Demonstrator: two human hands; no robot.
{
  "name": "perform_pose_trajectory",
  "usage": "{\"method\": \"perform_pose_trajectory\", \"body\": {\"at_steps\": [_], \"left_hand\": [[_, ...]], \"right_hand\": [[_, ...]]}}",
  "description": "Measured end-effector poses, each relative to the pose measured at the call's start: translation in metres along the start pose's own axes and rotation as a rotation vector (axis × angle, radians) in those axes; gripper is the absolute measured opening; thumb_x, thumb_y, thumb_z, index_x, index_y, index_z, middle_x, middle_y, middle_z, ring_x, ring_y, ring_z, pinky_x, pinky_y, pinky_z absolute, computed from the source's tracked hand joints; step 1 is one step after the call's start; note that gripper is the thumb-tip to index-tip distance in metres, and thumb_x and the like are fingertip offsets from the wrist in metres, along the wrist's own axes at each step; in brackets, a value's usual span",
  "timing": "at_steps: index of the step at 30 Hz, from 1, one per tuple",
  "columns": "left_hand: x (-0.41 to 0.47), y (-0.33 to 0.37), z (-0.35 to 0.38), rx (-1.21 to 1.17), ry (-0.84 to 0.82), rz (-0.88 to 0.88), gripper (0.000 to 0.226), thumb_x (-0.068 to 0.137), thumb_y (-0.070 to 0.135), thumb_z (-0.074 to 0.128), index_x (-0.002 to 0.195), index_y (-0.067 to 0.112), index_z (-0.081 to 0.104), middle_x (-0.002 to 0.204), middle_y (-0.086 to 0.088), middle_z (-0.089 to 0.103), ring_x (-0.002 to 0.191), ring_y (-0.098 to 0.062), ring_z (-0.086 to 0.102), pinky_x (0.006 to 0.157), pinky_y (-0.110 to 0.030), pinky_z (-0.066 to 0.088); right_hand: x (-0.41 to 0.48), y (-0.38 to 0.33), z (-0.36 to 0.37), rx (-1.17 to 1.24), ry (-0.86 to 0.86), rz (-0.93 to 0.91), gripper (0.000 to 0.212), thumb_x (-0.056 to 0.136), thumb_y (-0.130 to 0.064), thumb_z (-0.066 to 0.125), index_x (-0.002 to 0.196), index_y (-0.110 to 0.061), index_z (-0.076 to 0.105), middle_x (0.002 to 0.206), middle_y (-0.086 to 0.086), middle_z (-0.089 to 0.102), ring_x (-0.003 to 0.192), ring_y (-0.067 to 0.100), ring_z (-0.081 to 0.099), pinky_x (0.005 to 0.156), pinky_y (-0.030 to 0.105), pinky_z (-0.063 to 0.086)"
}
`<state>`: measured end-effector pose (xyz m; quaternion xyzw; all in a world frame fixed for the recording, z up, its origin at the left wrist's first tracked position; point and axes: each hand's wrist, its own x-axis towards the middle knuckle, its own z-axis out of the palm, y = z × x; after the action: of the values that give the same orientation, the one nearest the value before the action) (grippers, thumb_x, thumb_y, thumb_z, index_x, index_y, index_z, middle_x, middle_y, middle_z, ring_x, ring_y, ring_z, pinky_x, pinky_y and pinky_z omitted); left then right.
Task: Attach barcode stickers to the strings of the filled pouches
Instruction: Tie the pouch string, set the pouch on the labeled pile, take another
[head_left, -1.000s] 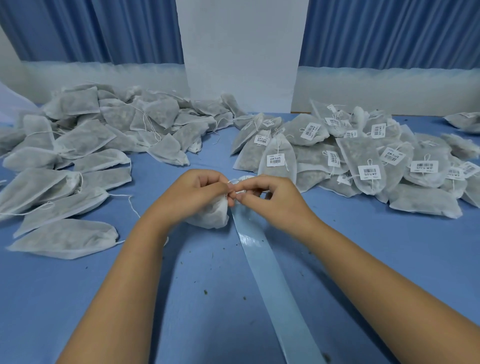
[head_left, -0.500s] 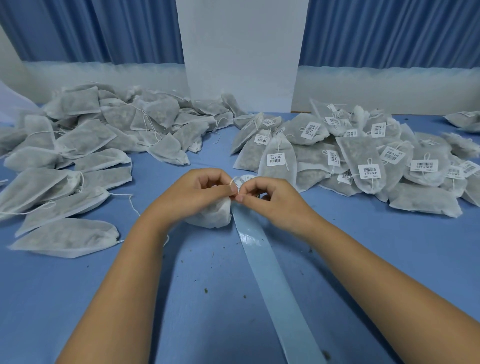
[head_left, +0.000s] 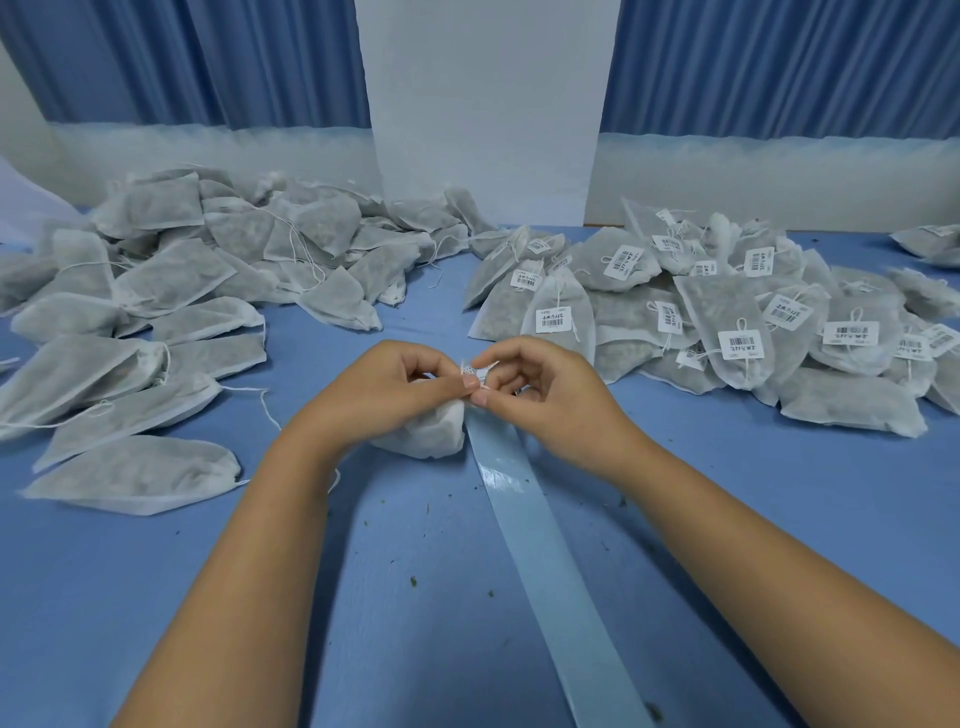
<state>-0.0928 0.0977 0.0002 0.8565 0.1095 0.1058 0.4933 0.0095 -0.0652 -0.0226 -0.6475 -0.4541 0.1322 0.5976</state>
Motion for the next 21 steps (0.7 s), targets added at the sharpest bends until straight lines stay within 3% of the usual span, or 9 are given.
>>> {"method": "perform_pose_trajectory", "body": {"at_steps": [3,5,9,14,17,21], "left_hand": [[-0.001,-0.003,-0.003,0.038,-0.038,-0.011,0.025,0.086,0.04,0.072,0.07,0.021,0.074,0.062,0.003,0.049,0.06,-0.006,0.041,0.055,-0.015,0.032],[-0.002,-0.004,-0.006,0.062,-0.07,-0.023,0.025,0.087,0.041,0.072,0.075,0.02,0.076,0.065,0.0,0.05,0.062,-0.009,0.041,0.059,-0.021,0.031],[-0.004,-0.003,-0.009,0.058,-0.126,-0.012,0.031,0.076,0.055,0.072,0.081,0.025,0.079,0.074,-0.006,0.056,0.072,-0.017,0.044,0.072,-0.034,0.033],[-0.005,-0.002,-0.007,0.073,-0.079,0.024,0.041,0.064,0.064,0.069,0.078,0.026,0.078,0.066,0.0,0.054,0.064,-0.012,0.041,0.061,-0.024,0.033],[-0.005,-0.001,-0.007,0.057,-0.043,0.052,0.035,0.068,0.057,0.072,0.079,0.025,0.077,0.071,-0.004,0.064,0.068,-0.014,0.046,0.065,-0.026,0.036],[-0.003,-0.001,-0.006,0.021,-0.039,0.107,0.008,0.082,0.035,0.074,0.081,0.028,0.077,0.084,0.005,0.074,0.076,-0.013,0.056,0.075,-0.024,0.042]], "right_hand": [[-0.002,-0.001,-0.001,-0.165,-0.058,-0.06,0.028,0.088,-0.008,0.071,0.113,-0.022,0.07,0.082,-0.002,0.063,0.073,0.012,0.056,0.071,0.018,0.044],[-0.004,-0.002,-0.001,-0.253,-0.086,-0.097,0.024,0.089,-0.011,0.071,0.109,-0.023,0.073,0.086,0.002,0.066,0.077,0.012,0.058,0.072,0.017,0.044],[-0.002,-0.004,-0.005,-0.239,-0.088,-0.053,0.009,0.086,-0.009,0.073,0.094,-0.014,0.077,0.079,-0.009,0.065,0.07,0.001,0.056,0.068,0.014,0.043],[-0.001,-0.003,-0.007,-0.207,-0.159,0.083,0.006,0.091,-0.012,0.068,0.088,-0.01,0.073,0.068,-0.018,0.06,0.063,-0.003,0.05,0.064,0.011,0.039],[0.0,-0.005,-0.01,-0.159,-0.205,0.166,0.011,0.095,-0.017,0.063,0.089,-0.01,0.07,0.073,-0.008,0.056,0.067,0.006,0.048,0.066,0.019,0.04],[0.001,-0.008,-0.011,-0.075,-0.24,0.246,0.013,0.097,-0.019,0.058,0.09,-0.015,0.068,0.075,-0.006,0.059,0.068,0.002,0.054,0.065,0.017,0.044]]}}
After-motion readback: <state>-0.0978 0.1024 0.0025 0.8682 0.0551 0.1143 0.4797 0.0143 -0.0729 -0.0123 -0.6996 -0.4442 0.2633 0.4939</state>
